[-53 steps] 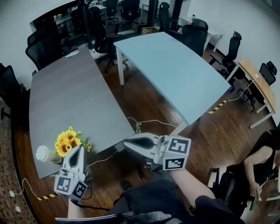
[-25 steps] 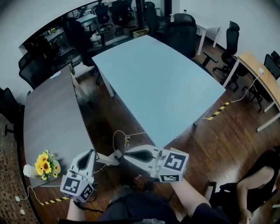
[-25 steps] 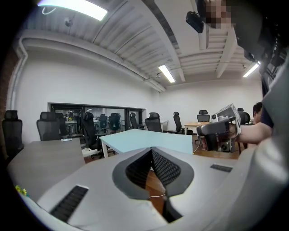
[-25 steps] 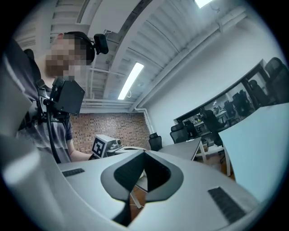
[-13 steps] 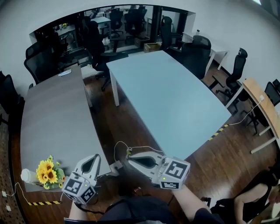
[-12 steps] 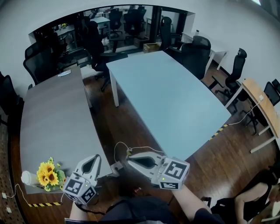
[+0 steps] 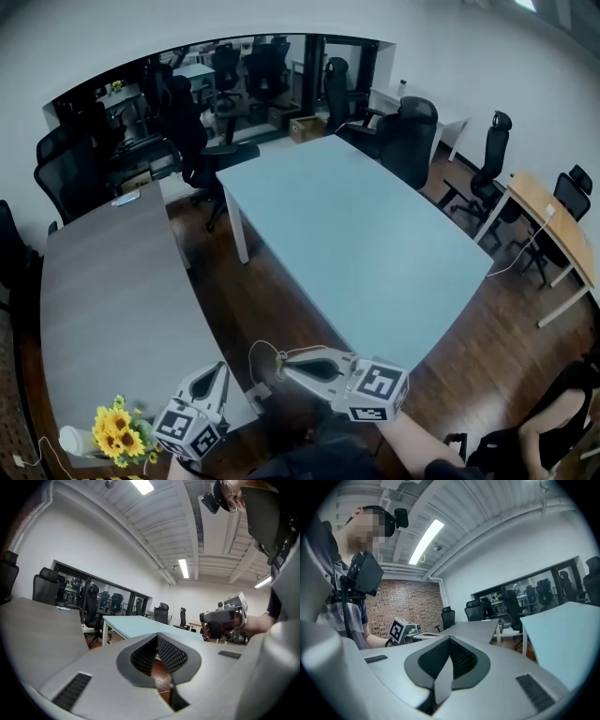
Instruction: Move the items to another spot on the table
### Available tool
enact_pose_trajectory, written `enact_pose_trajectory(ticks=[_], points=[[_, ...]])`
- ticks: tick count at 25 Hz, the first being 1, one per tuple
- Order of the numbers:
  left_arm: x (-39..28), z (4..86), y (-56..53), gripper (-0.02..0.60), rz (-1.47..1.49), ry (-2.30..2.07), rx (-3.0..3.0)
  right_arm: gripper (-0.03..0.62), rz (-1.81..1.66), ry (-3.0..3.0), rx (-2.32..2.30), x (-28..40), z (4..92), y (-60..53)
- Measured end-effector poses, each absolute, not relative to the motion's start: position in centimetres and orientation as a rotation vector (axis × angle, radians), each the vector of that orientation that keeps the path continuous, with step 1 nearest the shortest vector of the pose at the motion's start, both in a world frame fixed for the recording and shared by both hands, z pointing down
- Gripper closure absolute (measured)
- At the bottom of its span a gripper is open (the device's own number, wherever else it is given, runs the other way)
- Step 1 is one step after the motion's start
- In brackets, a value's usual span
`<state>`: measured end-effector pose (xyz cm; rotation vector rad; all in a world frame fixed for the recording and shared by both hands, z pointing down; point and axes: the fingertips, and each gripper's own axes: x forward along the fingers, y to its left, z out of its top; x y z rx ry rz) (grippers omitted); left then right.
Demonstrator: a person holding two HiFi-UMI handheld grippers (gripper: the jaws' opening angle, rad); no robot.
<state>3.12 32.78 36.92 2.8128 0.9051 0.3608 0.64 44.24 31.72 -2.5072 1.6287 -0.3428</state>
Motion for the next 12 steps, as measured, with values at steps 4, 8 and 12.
enact_pose_trajectory(ticks=[4, 8, 12], points=[[6.2, 37.5, 34.0, 0.581, 0.391, 0.886, 2.862, 0.615, -0.347, 1.659, -2.495, 3.9, 32.9, 45.7], [9.9, 36.8, 36.2, 0.581, 0.425, 0.834, 2.932, 0.615, -0.345, 1.719, -2.411, 7.8, 33.4, 47.6], [13.6, 36.3, 39.3, 0.581, 0.461, 0.785, 3.075, 0.615, -0.333, 1.814, -2.278, 11.3, 33.6, 49.9]])
